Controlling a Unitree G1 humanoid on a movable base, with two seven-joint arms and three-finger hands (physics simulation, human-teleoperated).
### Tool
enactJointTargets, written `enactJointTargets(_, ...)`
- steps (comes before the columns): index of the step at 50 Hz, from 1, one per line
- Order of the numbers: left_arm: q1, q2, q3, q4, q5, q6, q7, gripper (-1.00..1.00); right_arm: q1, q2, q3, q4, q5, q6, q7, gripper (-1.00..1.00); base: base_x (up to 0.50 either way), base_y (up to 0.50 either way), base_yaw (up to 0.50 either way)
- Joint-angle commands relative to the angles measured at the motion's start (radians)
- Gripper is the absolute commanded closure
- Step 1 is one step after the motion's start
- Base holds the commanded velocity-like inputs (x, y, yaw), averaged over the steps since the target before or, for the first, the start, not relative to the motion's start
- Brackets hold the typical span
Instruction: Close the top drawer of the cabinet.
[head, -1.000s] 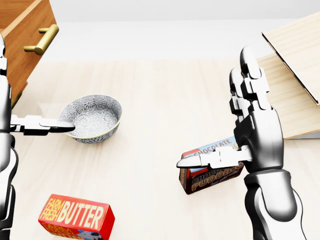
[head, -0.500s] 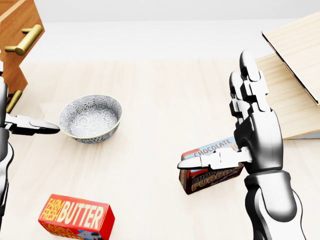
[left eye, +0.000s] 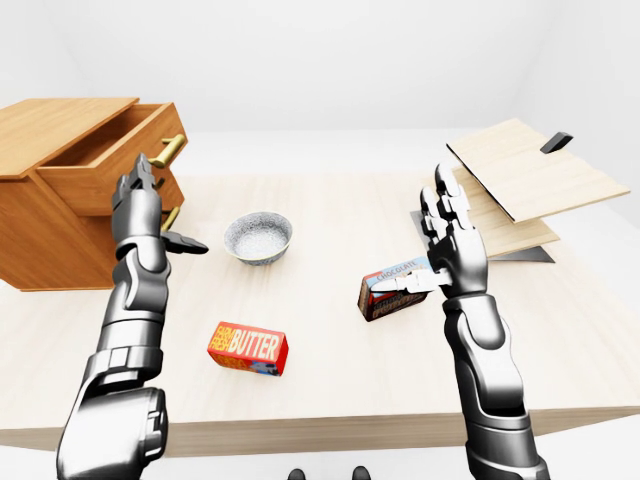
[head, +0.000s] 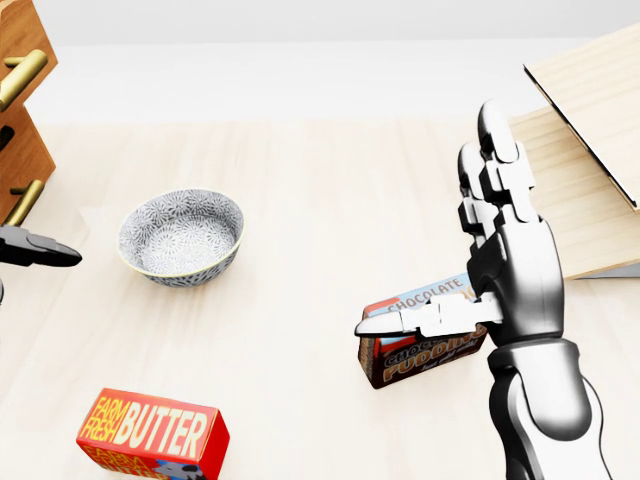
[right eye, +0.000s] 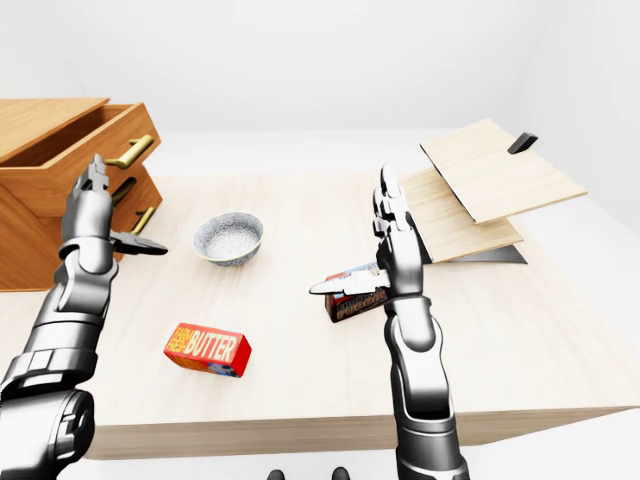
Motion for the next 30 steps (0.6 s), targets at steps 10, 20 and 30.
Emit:
enactJointTargets(10, -0.123, 0.08, -0.013, 0.247, 0.054, 0.0, 0.047, -1.0, 0.004, -0.004, -0.006, 0.009, 0.004, 0.0, 0.005, -1.0, 0.0, 0.0, 0.0)
enactJointTargets(20, -0.162, 0.126, -0.007, 0.291, 0.05, 0.0, 0.054, -1.0, 0.007, -0.001, -0.001, 0.012, -0.001, 0.0, 0.004, -1.0, 0.0, 0.0, 0.0)
enactJointTargets(30, -0.278, 0.17, -0.019, 0.422, 0.047, 0.0, 0.073, -1.0, 0.008, 0.001, 0.0, 0.015, -0.004, 0.0, 0.002, -1.0, 0.0, 0.0, 0.0)
